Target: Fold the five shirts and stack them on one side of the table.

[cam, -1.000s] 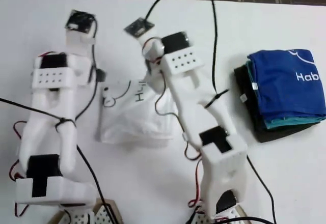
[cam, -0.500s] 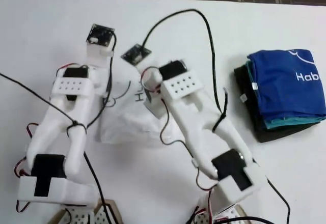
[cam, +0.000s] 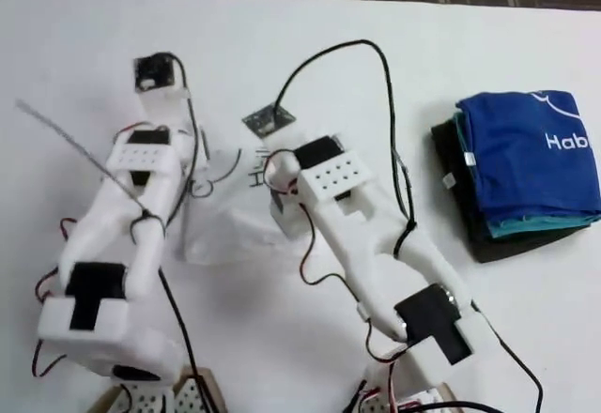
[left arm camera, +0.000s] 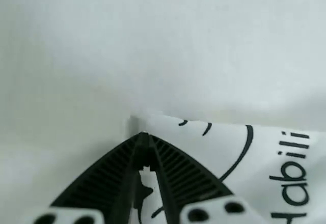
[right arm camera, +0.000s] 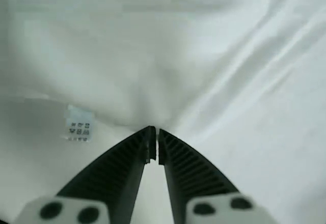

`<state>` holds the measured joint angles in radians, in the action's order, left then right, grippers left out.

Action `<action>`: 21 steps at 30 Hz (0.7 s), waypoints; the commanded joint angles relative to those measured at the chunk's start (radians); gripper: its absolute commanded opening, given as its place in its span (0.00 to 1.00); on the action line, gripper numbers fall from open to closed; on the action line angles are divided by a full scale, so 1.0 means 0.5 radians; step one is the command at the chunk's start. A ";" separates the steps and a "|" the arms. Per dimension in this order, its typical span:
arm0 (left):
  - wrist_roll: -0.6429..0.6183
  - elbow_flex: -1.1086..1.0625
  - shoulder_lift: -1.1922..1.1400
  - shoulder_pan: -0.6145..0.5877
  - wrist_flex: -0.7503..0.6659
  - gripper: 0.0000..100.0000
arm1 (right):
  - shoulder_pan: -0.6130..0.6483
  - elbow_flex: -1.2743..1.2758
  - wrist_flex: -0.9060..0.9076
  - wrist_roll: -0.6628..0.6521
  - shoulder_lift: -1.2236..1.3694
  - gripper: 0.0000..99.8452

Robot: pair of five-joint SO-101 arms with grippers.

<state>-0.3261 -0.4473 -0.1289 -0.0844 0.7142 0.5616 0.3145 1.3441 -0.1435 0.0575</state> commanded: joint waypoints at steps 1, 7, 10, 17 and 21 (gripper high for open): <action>-0.034 0.140 -0.101 0.037 -0.040 0.03 | -0.014 0.055 -0.044 0.009 -0.115 0.02; -0.031 0.311 -0.331 -0.003 -0.046 0.03 | -0.078 0.436 -0.330 0.006 -0.115 0.02; -0.031 0.422 -0.430 -0.061 -0.034 0.03 | -0.155 0.571 -0.419 0.006 -0.115 0.02; -0.031 0.600 -0.537 -0.132 0.055 0.03 | -0.269 0.608 -0.434 0.003 -0.133 0.02; -0.031 0.643 -0.531 -0.120 0.157 0.03 | -0.201 0.608 -0.431 0.003 -0.137 0.02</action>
<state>-0.3337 -0.1818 -0.3974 -0.1089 0.7695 0.4480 0.6168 1.1293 -0.1435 0.0361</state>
